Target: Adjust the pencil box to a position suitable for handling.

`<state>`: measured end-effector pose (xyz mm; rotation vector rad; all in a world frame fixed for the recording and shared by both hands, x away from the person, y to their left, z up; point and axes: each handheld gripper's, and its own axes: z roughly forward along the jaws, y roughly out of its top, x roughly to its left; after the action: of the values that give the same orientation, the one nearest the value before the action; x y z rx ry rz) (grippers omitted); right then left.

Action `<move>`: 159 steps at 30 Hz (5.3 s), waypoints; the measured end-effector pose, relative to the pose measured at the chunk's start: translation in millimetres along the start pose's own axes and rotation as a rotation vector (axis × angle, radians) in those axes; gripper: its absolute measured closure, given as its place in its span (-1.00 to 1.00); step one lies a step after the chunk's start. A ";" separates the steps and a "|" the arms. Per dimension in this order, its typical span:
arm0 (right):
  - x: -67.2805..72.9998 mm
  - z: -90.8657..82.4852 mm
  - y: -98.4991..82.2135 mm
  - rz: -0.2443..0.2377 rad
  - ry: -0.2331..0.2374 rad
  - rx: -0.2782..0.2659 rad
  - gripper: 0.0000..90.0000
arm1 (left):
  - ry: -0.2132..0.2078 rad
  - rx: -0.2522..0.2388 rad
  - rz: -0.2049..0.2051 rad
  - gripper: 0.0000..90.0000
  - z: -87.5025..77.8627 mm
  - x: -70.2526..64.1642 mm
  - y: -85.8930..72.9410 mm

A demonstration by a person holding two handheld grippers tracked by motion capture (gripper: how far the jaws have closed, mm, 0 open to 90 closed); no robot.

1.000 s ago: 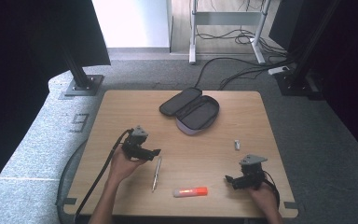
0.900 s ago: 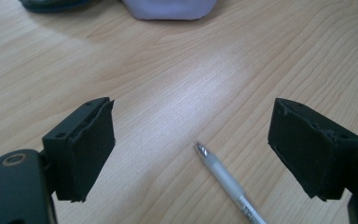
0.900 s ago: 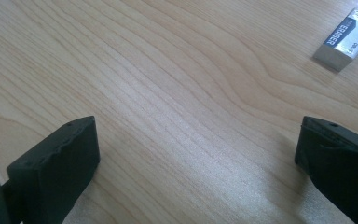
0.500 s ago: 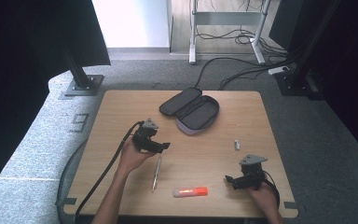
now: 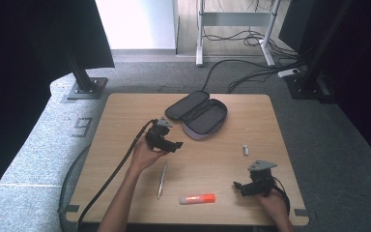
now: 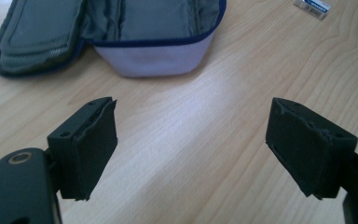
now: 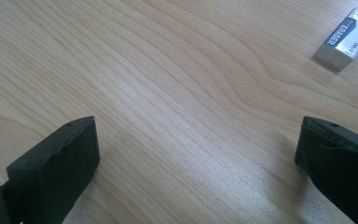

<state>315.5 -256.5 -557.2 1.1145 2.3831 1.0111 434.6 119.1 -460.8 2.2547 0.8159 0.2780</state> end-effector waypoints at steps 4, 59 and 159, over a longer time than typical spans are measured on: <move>0.0 0.0 0.0 -0.001 0.000 0.000 -1.00 | -0.010 -0.002 0.025 -0.63 8.7 -2.4 9.6; -0.6 -0.6 -0.7 -0.008 0.011 -0.001 -1.00 | -0.137 0.033 0.067 -0.45 118.7 -10.2 43.0; -0.4 -0.7 -0.6 -0.007 0.010 0.001 -1.00 | -0.251 0.006 0.134 -0.33 27.9 -108.1 -35.6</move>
<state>315.1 -257.4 -557.2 1.1026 2.3942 1.0158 345.2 55.2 -501.5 2.2954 0.5370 0.0517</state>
